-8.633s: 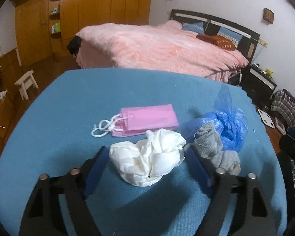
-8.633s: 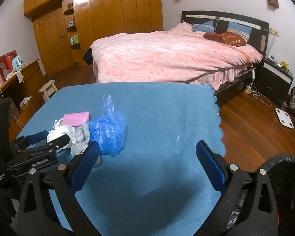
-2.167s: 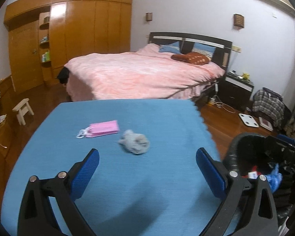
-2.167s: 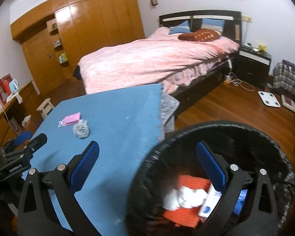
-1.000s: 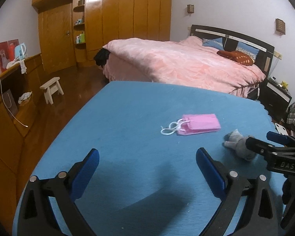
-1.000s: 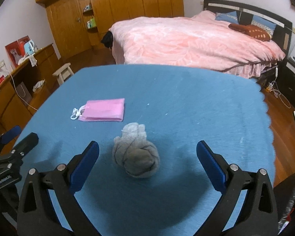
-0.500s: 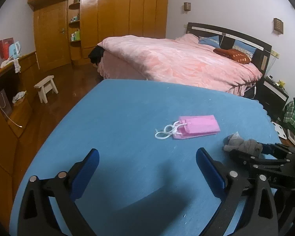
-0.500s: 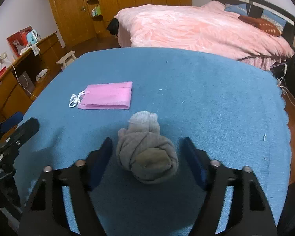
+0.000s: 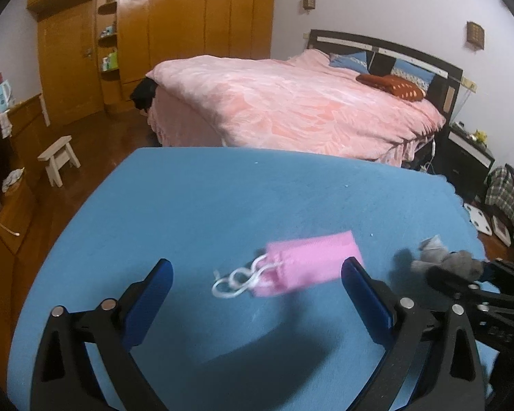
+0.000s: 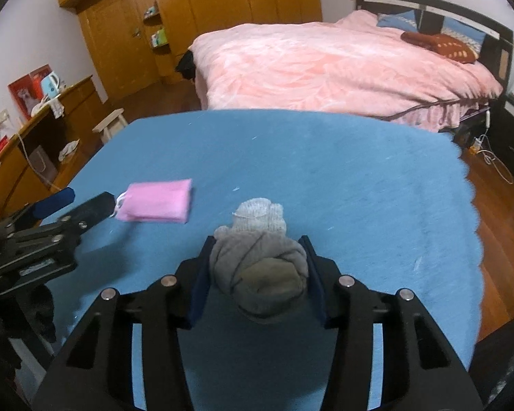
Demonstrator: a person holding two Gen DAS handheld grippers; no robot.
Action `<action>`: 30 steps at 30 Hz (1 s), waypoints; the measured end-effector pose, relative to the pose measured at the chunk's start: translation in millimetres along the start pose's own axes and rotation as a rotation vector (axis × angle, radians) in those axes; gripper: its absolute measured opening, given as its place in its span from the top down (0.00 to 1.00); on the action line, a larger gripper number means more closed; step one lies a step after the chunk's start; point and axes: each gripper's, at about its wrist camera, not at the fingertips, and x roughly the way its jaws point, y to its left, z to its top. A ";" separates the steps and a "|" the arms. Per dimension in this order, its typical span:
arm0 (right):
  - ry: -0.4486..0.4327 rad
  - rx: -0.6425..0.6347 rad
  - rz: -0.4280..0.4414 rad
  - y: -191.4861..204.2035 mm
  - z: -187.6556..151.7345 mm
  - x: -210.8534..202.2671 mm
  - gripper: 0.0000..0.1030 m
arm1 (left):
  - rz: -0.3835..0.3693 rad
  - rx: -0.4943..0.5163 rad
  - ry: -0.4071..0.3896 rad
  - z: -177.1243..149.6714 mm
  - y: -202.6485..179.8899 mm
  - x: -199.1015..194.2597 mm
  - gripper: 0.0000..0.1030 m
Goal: Collect trash
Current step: 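Grasp the pink face mask with left tool while right tool holds the sock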
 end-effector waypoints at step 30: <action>-0.008 0.033 0.008 -14.4 -9.8 -7.8 0.54 | -0.090 0.114 0.124 3.2 -31.5 38.3 0.88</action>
